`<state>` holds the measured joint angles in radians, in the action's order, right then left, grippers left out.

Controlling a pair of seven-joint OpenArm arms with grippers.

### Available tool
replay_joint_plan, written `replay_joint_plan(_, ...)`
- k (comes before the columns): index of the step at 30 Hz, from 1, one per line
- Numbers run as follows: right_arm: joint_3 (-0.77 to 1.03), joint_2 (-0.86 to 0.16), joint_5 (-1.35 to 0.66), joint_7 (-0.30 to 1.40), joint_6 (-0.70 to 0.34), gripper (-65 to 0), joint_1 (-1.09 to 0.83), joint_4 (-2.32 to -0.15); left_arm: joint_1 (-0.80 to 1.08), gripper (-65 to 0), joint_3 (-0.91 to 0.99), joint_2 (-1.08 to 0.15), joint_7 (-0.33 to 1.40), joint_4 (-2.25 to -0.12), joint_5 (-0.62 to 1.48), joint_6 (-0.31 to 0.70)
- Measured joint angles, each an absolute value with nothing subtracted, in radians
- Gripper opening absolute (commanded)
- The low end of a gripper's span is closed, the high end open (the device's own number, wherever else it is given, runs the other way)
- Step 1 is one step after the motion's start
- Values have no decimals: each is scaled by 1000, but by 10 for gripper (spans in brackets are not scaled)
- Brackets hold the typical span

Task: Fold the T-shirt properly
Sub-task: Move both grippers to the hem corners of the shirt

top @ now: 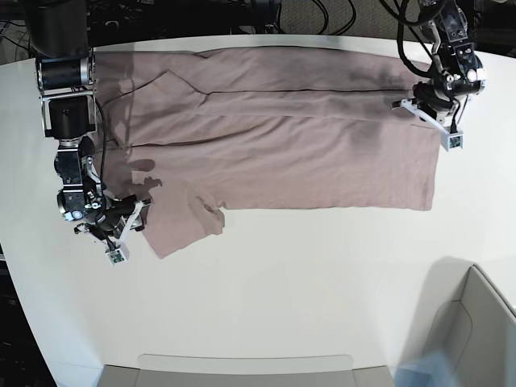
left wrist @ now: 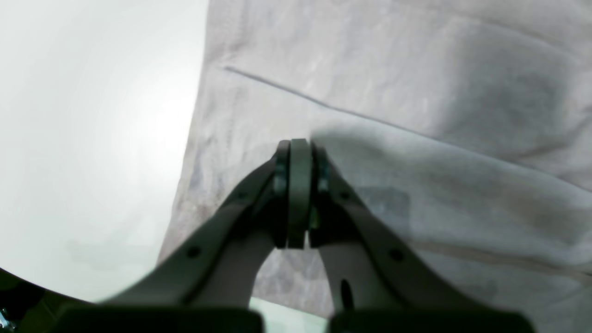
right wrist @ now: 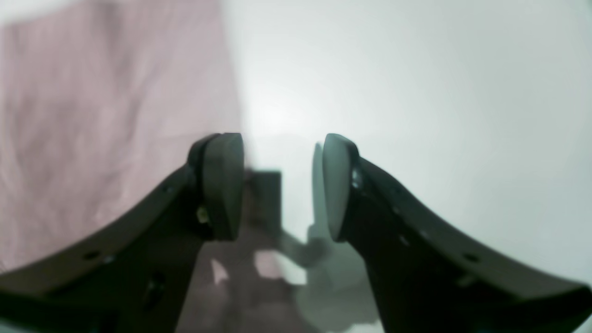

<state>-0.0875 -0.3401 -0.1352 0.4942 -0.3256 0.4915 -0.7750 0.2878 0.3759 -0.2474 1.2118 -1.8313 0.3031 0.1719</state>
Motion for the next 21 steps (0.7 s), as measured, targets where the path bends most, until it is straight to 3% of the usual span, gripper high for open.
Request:
replay_joint_plan(12,-89,-270,-150,356,-314,-371,493,-681,146,-650,374,-256,1206,-1831,307,173)
replay_joint_plan(14,-90,-270,-151,355,-315,-371,492,-682,96,-612,360,-295,1208,-1820,316,181)
replay_joint_plan(17,-90,-275,-155,333,-316,-371,482,-683,1,-543,313,-392,1141,-1703,376,177)
replay_joint_plan(21,-93,-294,-165,339,-336,-371,483,-684,-120,-535,233,-515,1066,-1404,636,175)
